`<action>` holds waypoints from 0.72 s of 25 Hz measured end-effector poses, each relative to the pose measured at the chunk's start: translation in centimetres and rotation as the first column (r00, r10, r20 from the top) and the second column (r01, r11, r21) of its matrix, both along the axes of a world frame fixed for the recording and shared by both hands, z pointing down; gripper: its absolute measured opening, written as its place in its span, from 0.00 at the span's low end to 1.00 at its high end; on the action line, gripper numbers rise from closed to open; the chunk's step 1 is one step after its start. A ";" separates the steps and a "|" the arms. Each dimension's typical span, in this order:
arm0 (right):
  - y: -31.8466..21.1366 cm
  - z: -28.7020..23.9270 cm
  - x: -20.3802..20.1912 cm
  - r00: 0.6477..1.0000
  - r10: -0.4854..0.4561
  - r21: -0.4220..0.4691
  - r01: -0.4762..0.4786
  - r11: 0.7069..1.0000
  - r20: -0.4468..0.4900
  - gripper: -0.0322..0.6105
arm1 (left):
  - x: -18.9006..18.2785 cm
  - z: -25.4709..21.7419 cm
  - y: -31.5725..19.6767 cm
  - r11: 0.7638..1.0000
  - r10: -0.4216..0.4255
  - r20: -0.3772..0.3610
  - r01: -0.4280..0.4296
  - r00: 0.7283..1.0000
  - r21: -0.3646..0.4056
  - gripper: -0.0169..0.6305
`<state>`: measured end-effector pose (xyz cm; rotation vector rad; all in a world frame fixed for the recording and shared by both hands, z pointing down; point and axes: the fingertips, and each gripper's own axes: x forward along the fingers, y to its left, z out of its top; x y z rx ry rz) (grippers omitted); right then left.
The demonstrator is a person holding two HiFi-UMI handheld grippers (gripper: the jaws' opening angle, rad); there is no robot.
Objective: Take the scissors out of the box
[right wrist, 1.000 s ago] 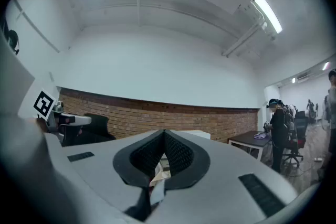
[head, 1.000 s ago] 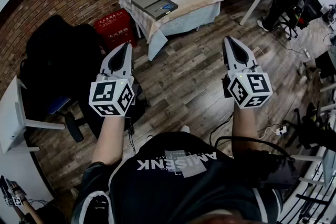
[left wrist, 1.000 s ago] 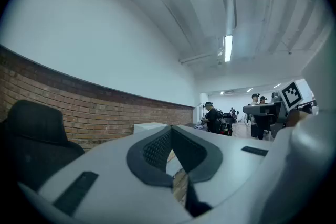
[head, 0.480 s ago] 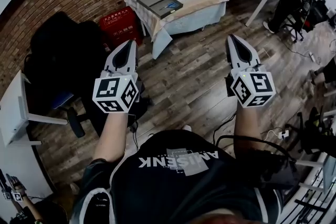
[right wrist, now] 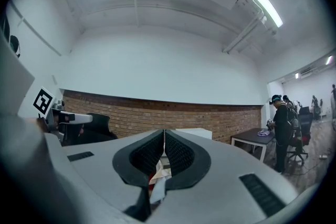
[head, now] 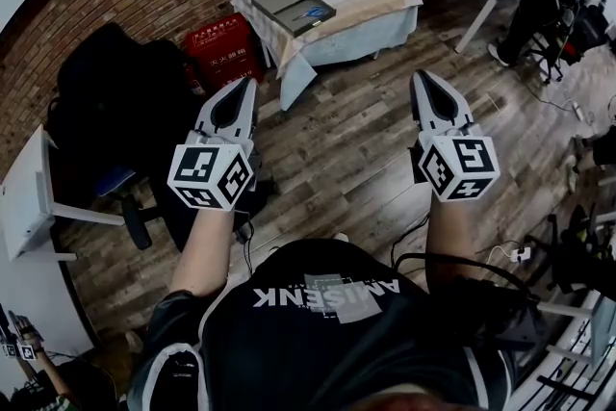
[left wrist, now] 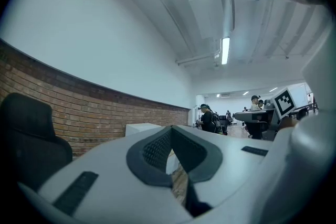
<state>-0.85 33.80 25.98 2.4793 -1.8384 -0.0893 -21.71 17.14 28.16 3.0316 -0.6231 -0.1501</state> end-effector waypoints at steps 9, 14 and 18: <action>1.9 -0.2 4.5 1.000 -0.013 0.029 0.013 1.000 0.006 0.11 | 4.8 -0.7 2.5 0.992 0.099 -0.072 -0.104 0.993 -0.071 0.05; 3.1 -0.2 6.8 0.999 -0.032 0.037 0.032 0.999 0.007 0.12 | 7.6 -0.8 3.8 0.988 0.128 -0.056 -0.132 0.990 -0.078 0.04; 4.1 0.2 8.1 0.998 -0.057 0.039 0.057 0.998 0.000 0.12 | 9.5 0.3 4.8 0.988 0.112 -0.030 -0.115 0.993 -0.107 0.05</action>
